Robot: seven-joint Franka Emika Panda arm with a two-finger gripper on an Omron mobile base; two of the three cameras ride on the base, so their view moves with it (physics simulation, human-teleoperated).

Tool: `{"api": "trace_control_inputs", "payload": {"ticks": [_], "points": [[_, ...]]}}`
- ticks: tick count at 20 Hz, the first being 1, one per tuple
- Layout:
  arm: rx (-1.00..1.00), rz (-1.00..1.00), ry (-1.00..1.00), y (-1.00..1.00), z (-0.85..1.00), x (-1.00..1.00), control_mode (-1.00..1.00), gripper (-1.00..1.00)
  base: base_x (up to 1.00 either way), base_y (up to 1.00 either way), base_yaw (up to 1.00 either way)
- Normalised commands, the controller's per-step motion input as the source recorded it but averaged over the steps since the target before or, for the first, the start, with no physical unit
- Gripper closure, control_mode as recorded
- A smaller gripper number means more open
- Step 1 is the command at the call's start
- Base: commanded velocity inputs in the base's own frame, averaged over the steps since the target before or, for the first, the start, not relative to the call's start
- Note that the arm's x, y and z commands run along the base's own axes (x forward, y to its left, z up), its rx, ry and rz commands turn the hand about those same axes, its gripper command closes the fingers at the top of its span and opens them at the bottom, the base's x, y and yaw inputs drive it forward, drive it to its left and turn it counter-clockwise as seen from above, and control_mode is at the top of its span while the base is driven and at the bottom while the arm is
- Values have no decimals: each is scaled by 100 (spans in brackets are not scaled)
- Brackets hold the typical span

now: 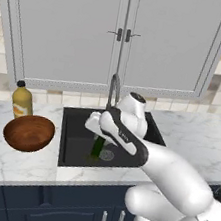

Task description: Pick the cucumber from the sink and place it in the bowl. Then pick the bowl and place it in the microwave. Then close the microwave door and press the start button.

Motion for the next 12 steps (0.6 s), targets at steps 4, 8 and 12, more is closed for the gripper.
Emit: {"api": "trace_control_inputs", "payload": {"ticks": [4,8,12], "points": [[-4,3,-1,88,100,2,-100,100,0,0,0],[0,2,0,63,100,31,-100,100,0,0,0],[0,0,-4,43,80,30,-100,100,0,0,0]]}}
